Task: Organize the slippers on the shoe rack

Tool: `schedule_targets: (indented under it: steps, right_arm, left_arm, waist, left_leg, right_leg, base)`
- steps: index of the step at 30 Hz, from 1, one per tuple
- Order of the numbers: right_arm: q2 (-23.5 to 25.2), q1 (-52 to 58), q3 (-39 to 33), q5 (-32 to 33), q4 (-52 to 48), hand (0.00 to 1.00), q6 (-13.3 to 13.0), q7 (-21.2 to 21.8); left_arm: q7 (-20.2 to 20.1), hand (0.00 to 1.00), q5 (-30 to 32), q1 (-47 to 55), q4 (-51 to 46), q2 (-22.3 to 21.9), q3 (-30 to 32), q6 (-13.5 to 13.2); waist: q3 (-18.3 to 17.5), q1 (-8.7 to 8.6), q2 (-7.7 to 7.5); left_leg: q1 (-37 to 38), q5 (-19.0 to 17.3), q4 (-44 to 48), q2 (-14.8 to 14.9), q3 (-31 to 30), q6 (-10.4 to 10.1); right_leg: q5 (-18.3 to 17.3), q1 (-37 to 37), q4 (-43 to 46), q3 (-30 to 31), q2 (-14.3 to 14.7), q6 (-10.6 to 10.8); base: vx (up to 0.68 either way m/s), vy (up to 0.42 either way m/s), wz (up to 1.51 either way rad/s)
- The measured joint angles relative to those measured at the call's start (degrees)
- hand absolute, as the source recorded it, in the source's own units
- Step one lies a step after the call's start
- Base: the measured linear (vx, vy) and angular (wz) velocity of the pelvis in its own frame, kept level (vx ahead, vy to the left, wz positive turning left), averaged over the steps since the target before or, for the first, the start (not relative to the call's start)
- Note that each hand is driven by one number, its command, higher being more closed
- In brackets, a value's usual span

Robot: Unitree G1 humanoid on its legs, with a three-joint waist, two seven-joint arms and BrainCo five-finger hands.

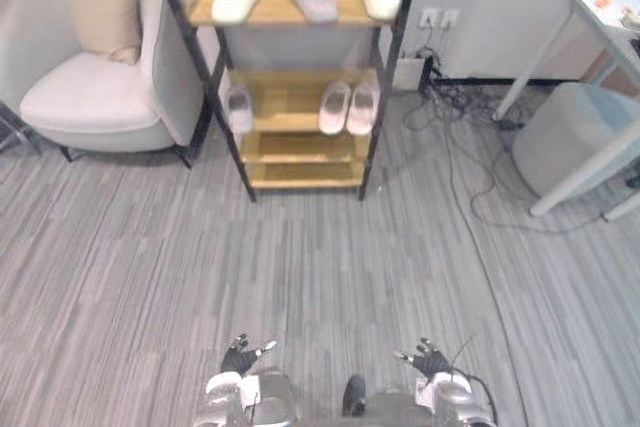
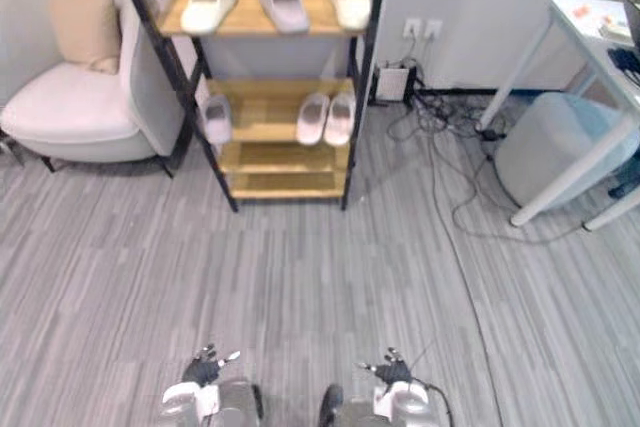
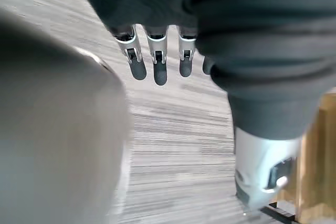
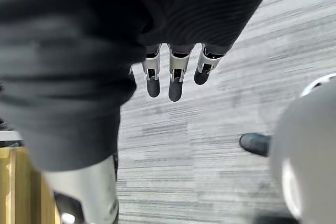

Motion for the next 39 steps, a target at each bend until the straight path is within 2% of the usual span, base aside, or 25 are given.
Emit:
schedule_targets:
  steps: [2,3,4,5,6,7,10,11,13,15,17,19,20,21,22,23,25,27,28,29,30,31,33,35,39]
  right_arm:
    - [-0.1,0.0,0.1,0.0,0.4,0.0,0.0,-0.2]
    - [-0.3,-0.1,0.1,0.0,0.5,0.0,0.0,-0.3]
    - [-0.4,-0.2,0.1,0.0,0.7,0.0,0.0,-0.3]
    - [0.5,-0.1,0.2,-0.1,1.5,0.0,0.0,-0.3]
    - [1.6,-0.3,0.3,-0.2,2.3,0.0,0.0,-0.2]
    - [2.2,-0.3,0.2,-0.4,2.3,0.0,0.0,-0.1]
    - [2.2,0.3,0.1,-0.6,2.7,0.0,0.1,0.4]
    - [2.2,0.6,0.1,-0.6,2.6,0.0,0.2,0.5]
    - [2.0,0.4,0.1,-0.6,2.0,0.0,0.0,0.9]
    - [2.0,0.3,0.0,-0.6,1.7,0.0,-0.1,1.2]
    - [1.8,0.0,0.0,-0.6,1.2,0.0,-0.1,1.4]
    - [1.8,-0.1,0.0,-0.6,0.8,0.0,-0.1,1.3]
    - [2.0,0.2,0.0,-0.6,0.8,0.0,0.0,1.3]
    - [2.0,0.5,0.0,-0.6,0.9,0.0,0.0,1.3]
    - [1.8,1.4,0.0,-0.6,1.0,0.0,0.0,1.4]
    - [0.7,1.2,0.0,-0.7,1.5,0.0,0.0,1.3]
    - [-0.4,1.3,-0.9,-0.6,1.8,0.0,-0.1,1.4]
    - [-0.2,1.4,-1.8,-0.6,1.6,0.0,-0.1,1.4]
    - [-0.5,1.9,-1.8,-0.6,1.4,0.0,0.0,1.2]
    - [-0.6,2.5,-2.1,-0.6,1.2,0.0,0.0,1.0]
    - [-0.5,3.0,-2.1,-0.6,1.0,0.0,0.0,0.9]
    - [-0.3,3.2,-2.1,-0.5,0.9,0.0,0.0,0.7]
    - [-0.4,3.4,-2.0,-0.4,0.8,0.0,-0.1,0.4]
    - [-0.5,3.6,-2.0,-0.4,1.1,0.0,0.0,0.2]
    - [0.0,4.1,-1.7,-0.5,2.1,0.0,0.0,0.2]
  left_arm:
    - [0.1,0.0,-0.9,0.1,0.0,-0.1,-0.1,-0.1]
    - [0.1,0.0,-1.1,0.1,0.1,-0.2,0.0,-0.1]
    - [0.1,0.0,-1.6,0.1,0.3,-0.2,0.0,-0.1]
    - [0.0,0.0,-1.6,0.0,0.5,0.2,0.0,-0.1]
    - [0.0,0.0,-1.5,-0.2,0.6,1.3,-0.1,-0.1]
    - [-0.1,0.0,-1.4,-0.6,1.2,1.8,-0.2,0.0]
    - [-0.2,0.0,-0.9,-1.1,2.7,2.7,-1.8,0.5]
    - [-0.2,0.0,-0.5,-0.9,3.6,3.0,-2.9,0.9]
    - [-0.2,0.0,0.4,-0.5,3.6,3.2,-4.5,1.3]
    - [-0.3,0.0,0.4,-1.2,3.5,3.0,-4.6,1.3]
    - [-0.3,0.0,0.4,-1.4,3.5,2.8,-4.6,1.2]
    - [-0.3,0.0,0.4,-1.2,3.6,2.7,-4.6,1.2]
    - [-0.3,0.0,0.4,-0.8,3.6,2.8,-4.5,1.2]
    - [-0.3,0.0,0.4,-0.4,3.5,2.9,-4.5,1.1]
    - [-0.3,0.0,0.5,0.0,3.6,3.2,-4.4,1.2]
    - [-0.3,0.0,0.6,0.2,4.2,2.3,-3.9,1.1]
    - [-0.4,0.0,1.3,0.4,4.8,0.7,-3.7,1.1]
    - [-0.5,0.0,1.7,0.2,4.7,0.2,-2.1,1.2]
    - [-0.5,0.0,1.8,0.2,4.4,-0.2,-0.5,1.2]
    - [-0.4,0.0,1.9,0.4,4.1,-0.7,0.8,1.1]
    - [-0.4,0.0,2.0,0.4,3.6,-0.7,1.0,1.1]
    - [-0.4,0.0,2.5,0.4,3.4,-0.5,0.4,1.1]
    - [-0.4,0.0,2.5,0.3,3.5,0.0,-0.6,1.1]
    - [-0.3,0.0,2.4,0.1,3.6,0.1,-1.3,1.1]
    - [-0.3,0.0,2.5,-0.7,5.0,1.4,-3.6,1.3]
  waist:
    - [0.1,0.55,-0.19]
    - [-0.2,0.87,0.28]
    - [-0.3,1.49,0.21]
    - [-1.4,1.79,-1.45]
    - [-2.2,1.68,-3.7]
    - [-2.6,1.63,-4.47]
    - [-2.3,1.07,-5.17]
    - [-2.3,0.27,-5.1]
    - [-2.2,-0.77,-4.4]
    - [-1.8,-1.11,-3.91]
    - [-1.6,-1.46,-3.57]
    - [-1.4,-1.68,-3.65]
    - [-1.2,-1.68,-4.49]
    - [-1.4,-1.71,-5.0]
    - [-1.9,-1.93,-5.99]
    - [-2.5,-2.12,-3.61]
    - [-2.9,-2.79,-0.93]
    - [-2.8,-2.9,-0.35]
    - [-2.2,-2.51,0.38]
    - [-2.1,-1.69,0.92]
    - [-2.2,-1.38,0.91]
    - [-2.2,-1.13,0.18]
    - [-2.7,-1.18,0.5]
    - [-3.1,-0.64,0.71]
    - [-3.9,-1.18,-1.57]
  left_leg:
    - [0.4,8.7,-19.3,-3.7,0.1,-0.8]
    - [0.3,11.1,-22.6,-3.7,0.2,-1.2]
    - [0.5,15.6,-22.3,-3.6,0.1,-0.2]
    - [0.5,19.3,-20.1,-5.0,0.3,4.1]
    - [-0.4,16.3,-17.6,-6.6,0.6,5.3]
    - [-0.6,13.7,-14.7,-6.9,0.9,6.1]
    - [6.7,9.7,-15.7,-9.0,0.9,7.3]
    - [11.7,8.9,-18.4,-10.2,0.0,7.5]
    - [18.1,8.9,-23.1,-10.6,-1.8,7.5]
    - [22.3,8.6,-25.6,-9.9,-3.7,7.0]
    - [23.7,8.0,-25.7,-8.5,-5.0,6.1]
    - [25.8,6.6,-25.9,-6.7,-6.2,4.0]
    - [27.3,5.4,-25.8,-6.7,-6.3,2.6]
    - [27.8,4.4,-25.8,-7.0,-6.5,2.2]
    - [29.7,1.3,-25.4,-7.4,-7.9,1.4]
    - [30.2,0.1,-24.6,-5.0,-8.5,0.6]
    - [28.9,-1.6,-20.4,-2.7,-9.6,-1.0]
    - [22.5,-2.4,-6.2,-0.6,-10.1,-2.5]
    - [17.0,-2.5,7.2,2.1,-8.9,-4.6]
    - [14.8,-3.1,13.7,4.6,-6.9,-4.7]
    - [13.8,-3.5,14.9,5.4,-5.2,-4.1]
    - [12.8,-4.2,12.3,5.3,-3.1,-2.8]
    - [10.9,-4.2,2.1,4.0,-3.3,-1.5]
    - [11.7,1.5,-8.2,1.5,-5.8,-1.9]
    - [15.4,2.9,-12.1,-1.9,-5.7,-1.2]
  right_leg:
    - [-1.9,3.9,-1.6,1.2,-1.8,2.7]
    - [-2.6,4.9,-2.2,1.6,-1.6,3.8]
    - [-3.5,6.3,-2.8,2.4,-1.6,5.1]
    - [-4.5,8.1,-3.3,3.1,-3.1,6.7]
    - [-5.0,7.8,-1.5,3.2,-5.2,7.6]
    - [-5.3,5.1,5.9,4.1,-6.6,8.0]
    - [-2.5,-3.7,33.7,6.3,-11.5,13.2]
    - [-3.1,-6.5,43.2,4.6,-13.5,11.9]
    - [-5.2,-9.3,46.2,0.3,-14.3,8.5]
    - [-7.4,-13.3,37.6,-3.3,-12.9,6.4]
    - [-6.7,-15.9,27.0,-3.0,-9.9,6.2]
    - [0.3,-17.3,11.3,-0.6,-6.0,5.9]
    - [5.6,-17.4,4.6,0.8,-5.5,5.9]
    - [8.4,-17.4,2.7,1.6,-5.5,6.1]
    - [15.1,-17.5,3.7,3.5,-6.1,2.9]
    - [11.8,-17.5,6.9,2.2,-4.8,2.6]
    - [8.6,-16.6,7.0,0.2,-2.9,1.9]
    - [7.8,-14.0,4.8,-1.4,-1.5,1.3]
    - [7.4,-10.2,2.3,-1.6,0.4,0.7]
    - [7.0,-7.3,0.9,-1.5,1.9,0.1]
    - [6.7,-5.7,0.1,-1.6,2.2,0.1]
    - [6.4,-4.3,-0.3,-1.5,2.0,0.5]
    - [6.2,-3.3,-1.6,-0.7,1.8,1.2]
    - [6.8,-2.5,-1.7,1.6,1.0,2.1]
    - [7.6,-0.3,-4.6,3.1,-1.0,3.3]
  base:
    - [0.47,0.172,-0.19]
    - [0.54,0.23,-0.31]
    - [0.59,0.244,-0.35]
    - [0.73,0.258,-0.21]
    - [0.73,0.219,-0.06]
    - [0.69,0.23,0.05]
    - [0.54,0.21,0.15]
    - [0.53,0.171,0.39]
    - [0.48,0.101,0.43]
    - [0.47,0.01,0.49]
    - [0.4,-0.106,0.47]
    - [0.46,-0.204,0.52]
    - [0.3,-0.178,0.48]
    - [0.37,-0.262,0.63]
    - [0.37,-0.259,0.52]
    - [0.44,-0.314,0.53]
    - [0.34,-0.229,0.37]
    - [0.28,-0.205,0.34]
    - [0.25,-0.18,0.11]
    - [0.31,-0.158,-0.02]
    - [0.24,-0.068,-0.17]
    - [0.22,-0.051,-0.14]
    - [0.19,0.031,-0.21]
    - [0.31,0.147,-0.36]
    - [0.22,0.106,-0.09]
